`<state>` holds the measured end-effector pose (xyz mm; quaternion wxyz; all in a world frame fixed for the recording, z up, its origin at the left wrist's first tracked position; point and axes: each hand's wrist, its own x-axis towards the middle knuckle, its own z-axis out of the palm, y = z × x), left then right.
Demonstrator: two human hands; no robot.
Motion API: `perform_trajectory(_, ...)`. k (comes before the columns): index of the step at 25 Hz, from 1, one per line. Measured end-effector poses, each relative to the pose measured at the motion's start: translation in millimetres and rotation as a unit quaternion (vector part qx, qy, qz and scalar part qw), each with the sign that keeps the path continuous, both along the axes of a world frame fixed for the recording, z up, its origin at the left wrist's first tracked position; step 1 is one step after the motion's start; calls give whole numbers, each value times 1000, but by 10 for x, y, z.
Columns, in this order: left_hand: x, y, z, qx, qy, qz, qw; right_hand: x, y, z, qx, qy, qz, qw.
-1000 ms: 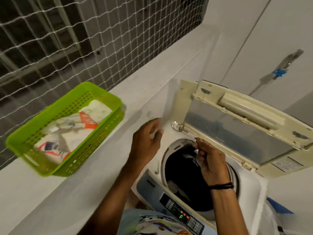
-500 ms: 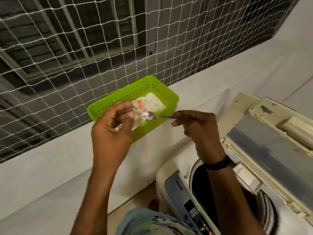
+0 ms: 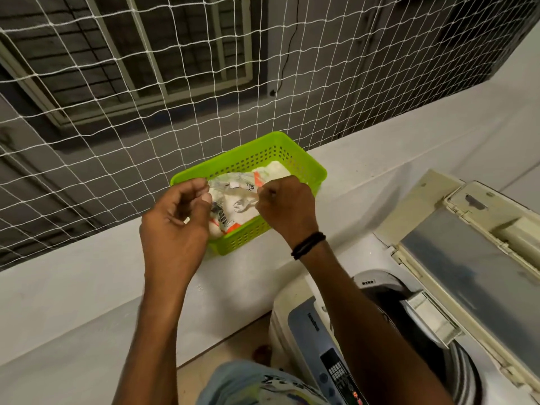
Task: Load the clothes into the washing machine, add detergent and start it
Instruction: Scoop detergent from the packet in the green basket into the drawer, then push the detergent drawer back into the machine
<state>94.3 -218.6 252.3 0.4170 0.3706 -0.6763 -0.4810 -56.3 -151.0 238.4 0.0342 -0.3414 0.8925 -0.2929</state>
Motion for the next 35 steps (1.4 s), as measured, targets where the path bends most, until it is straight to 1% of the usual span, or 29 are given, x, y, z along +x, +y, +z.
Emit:
perform_trajectory(2,-6,-15,-17,-1,-5,0,1000,-23,22,4,37,9,9,999)
perform_trajectory(3,-10,-20,-26,-1,-7,-1,1000,-31,48,19,37,7,12,999)
perform_trajectory(9,-79,18,-52,-10,-36,-12,999,-39,175,149,-19,-19,9,1000)
perform_trajectory(13,-122,17,-77,-22,-49,-11,998,-50,212,145,-17,-4,9,1000)
perform_trajectory(18,-113,26,-97,-21,-49,-17,998,-44,311,114,-51,-1,-6,999)
perform_trajectory(23,-149,102,-63,-26,-31,-39,998,-90,495,95,-119,-35,-64,990)
perform_trajectory(27,-239,248,-36,-41,-20,-75,996,-63,716,28,-169,-43,-110,978)
perform_trajectory(31,-427,556,-96,-36,-17,-151,988,-63,1124,-193,-196,-67,-173,963)
perform_trajectory(35,-648,936,-325,-47,-55,-241,968,-75,1726,-509,-198,-95,-257,941)
